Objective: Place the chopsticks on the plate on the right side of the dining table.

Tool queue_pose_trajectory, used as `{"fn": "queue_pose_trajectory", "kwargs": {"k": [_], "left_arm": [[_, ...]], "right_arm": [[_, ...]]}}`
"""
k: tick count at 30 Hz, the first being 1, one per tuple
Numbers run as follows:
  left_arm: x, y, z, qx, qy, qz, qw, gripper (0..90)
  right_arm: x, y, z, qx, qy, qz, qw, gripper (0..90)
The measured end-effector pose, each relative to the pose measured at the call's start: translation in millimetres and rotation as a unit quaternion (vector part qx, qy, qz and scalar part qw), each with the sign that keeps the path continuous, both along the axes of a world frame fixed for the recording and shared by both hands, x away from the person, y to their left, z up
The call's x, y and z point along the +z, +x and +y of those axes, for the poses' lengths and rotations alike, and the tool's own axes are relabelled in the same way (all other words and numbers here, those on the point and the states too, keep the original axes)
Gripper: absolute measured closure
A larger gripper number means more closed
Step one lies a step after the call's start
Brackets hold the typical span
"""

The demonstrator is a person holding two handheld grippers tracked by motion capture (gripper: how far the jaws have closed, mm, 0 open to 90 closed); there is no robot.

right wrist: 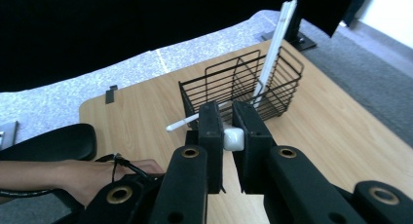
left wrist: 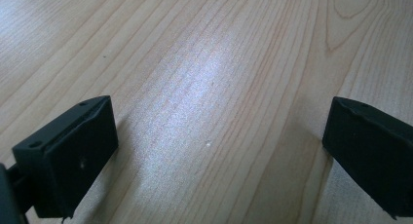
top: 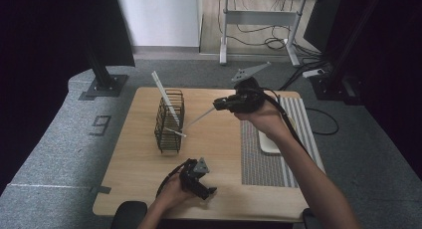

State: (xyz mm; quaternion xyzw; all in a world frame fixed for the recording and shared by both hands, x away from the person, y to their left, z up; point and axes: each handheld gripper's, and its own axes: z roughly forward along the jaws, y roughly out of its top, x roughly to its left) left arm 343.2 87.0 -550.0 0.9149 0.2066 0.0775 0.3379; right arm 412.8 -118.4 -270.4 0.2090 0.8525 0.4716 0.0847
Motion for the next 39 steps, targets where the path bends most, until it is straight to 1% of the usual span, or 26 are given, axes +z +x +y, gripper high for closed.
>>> {"fn": "queue_pose_trajectory", "kwargs": {"k": [1,3,8,12,15,18,20,21,22,23,25,26,27,28,29,30,31,33,34,35,36,37,39], "left_arm": [[0.0,0.1,0.1,0.000,0.000,0.000,1.0000,0.0],[0.0,0.1,0.1,0.000,0.000,0.000,1.0000,0.0],[0.0,0.2,0.0,-0.001,0.000,0.000,1.0000,0.0],[0.0,0.5,-0.1,-0.003,0.000,0.000,1.0000,0.0],[2.8,2.1,-1.3,-0.009,0.013,0.006,0.9999,0.3],[3.6,2.5,-1.9,-0.010,0.017,0.007,0.9998,0.9],[5.8,3.2,-1.5,-0.011,0.019,0.010,0.9997,7.5],[7.8,3.7,-0.7,-0.008,0.018,0.008,0.9998,7.5],[10.2,4.7,0.6,-0.007,0.015,0.007,0.9998,13.2],[11.5,5.4,1.3,-0.005,0.012,0.007,0.9999,15.5],[17.4,8.4,3.6,-0.002,0.000,0.006,1.0000,16.7],[17.4,8.4,3.6,-0.002,0.000,0.006,1.0000,18.1],[23.0,11.0,4.6,-0.007,-0.015,0.011,0.9998,20.8],[23.0,11.0,4.6,-0.007,-0.015,0.011,0.9998,22.1],[27.5,12.8,3.9,-0.021,-0.026,0.015,0.9993,22.1],[30.4,13.6,2.4,-0.028,-0.038,0.018,0.9987,22.1],[32.9,14.5,1.1,-0.030,-0.044,0.020,0.9984,23.6],[37.1,16.0,-1.6,-0.035,-0.051,0.017,0.9979,27.5],[37.1,16.0,-1.6,-0.035,-0.051,0.017,0.9979,28.9],[41.1,17.5,-5.2,-0.036,-0.057,0.010,0.9977,30.6],[41.1,17.5,-5.2,-0.036,-0.057,0.010,0.9977,31.6],[45.0,20.3,-7.6,-0.037,-0.064,0.003,0.9973,32.5],[49.3,23.7,-9.6,-0.038,-0.074,-0.001,0.9965,34.4]], "right_arm": [[4.8,-2.2,-5.0,-0.004,0.002,-0.005,1.0000,81.9],[9.0,-4.4,-9.6,-0.009,0.000,-0.010,0.9999,81.9],[12.8,-9.0,-18.1,-0.016,-0.005,-0.018,0.9997,81.9],[11.1,-10.9,-23.1,-0.019,-0.007,-0.019,0.9996,81.9],[6.9,-12.6,-28.0,-0.022,-0.013,-0.019,0.9995,81.9],[4.8,-14.0,-30.0,-0.022,-0.015,-0.017,0.9995,81.8],[2.4,-15.6,-32.0,-0.022,-0.018,-0.017,0.9995,81.8],[1.4,-16.4,-32.9,-0.021,-0.019,-0.016,0.9995,81.8],[-0.5,-17.6,-34.2,-0.020,-0.020,-0.016,0.9995,81.8],[-3.7,-19.9,-36.5,-0.020,-0.020,-0.015,0.9995,81.8],[-7.4,-22.1,-38.9,-0.019,-0.019,-0.012,0.9996,81.8],[-7.4,-22.1,-38.9,-0.019,-0.019,-0.012,0.9996,81.8],[-11.2,-24.9,-40.4,-0.017,-0.020,-0.010,0.9996,81.8],[-11.2,-24.9,-40.4,-0.017,-0.020,-0.010,0.9996,81.8],[-14.8,-28.0,-40.9,-0.014,-0.020,-0.009,0.9996,81.8],[-16.1,-29.1,-40.8,-0.013,-0.022,-0.010,0.9996,81.8],[-18.1,-31.1,-40.4,-0.012,-0.024,-0.010,0.9996,81.8],[-21.7,-33.7,-39.6,-0.008,-0.025,-0.009,0.9996,81.8],[-23.2,-34.5,-39.2,-0.005,-0.025,-0.008,0.9996,81.8],[-25.7,-36.1,-38.1,-0.003,-0.028,-0.006,0.9996,81.8],[-27.3,-37.0,-37.3,-0.002,-0.029,-0.006,0.9996,81.8],[-29.5,-38.4,-35.9,0.001,-0.031,-0.005,0.9995,81.8],[-32.2,-40.4,-33.9,0.006,-0.034,-0.005,0.9994,81.8]]}}
